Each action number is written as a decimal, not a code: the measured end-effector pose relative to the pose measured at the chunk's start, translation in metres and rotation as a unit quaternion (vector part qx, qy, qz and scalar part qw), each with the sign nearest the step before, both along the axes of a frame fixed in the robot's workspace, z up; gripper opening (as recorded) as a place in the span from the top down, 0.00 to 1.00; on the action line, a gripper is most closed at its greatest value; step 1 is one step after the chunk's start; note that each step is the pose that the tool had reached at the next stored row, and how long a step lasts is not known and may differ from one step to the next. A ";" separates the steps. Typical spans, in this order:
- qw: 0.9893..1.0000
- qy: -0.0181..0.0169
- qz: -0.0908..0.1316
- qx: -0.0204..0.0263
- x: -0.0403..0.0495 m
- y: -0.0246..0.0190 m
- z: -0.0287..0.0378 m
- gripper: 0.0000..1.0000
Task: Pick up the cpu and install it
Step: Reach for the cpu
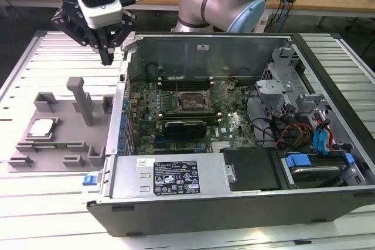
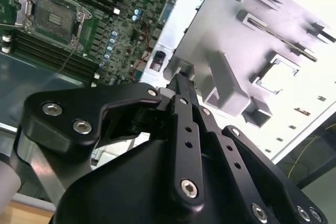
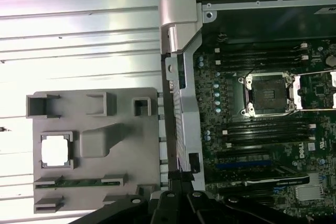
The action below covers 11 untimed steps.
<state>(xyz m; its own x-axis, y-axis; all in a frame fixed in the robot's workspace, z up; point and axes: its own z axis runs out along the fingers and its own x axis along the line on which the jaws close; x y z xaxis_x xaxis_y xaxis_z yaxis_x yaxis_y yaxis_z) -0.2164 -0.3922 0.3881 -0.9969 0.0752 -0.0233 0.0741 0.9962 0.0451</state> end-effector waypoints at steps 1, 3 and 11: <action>1.000 0.000 0.000 0.000 -0.0018 0.0000 -0.0002 0.89; 1.000 0.000 0.000 0.000 -0.0061 0.0001 -0.0006 0.89; 1.000 0.000 0.000 0.000 -0.0238 0.0003 -0.0022 0.89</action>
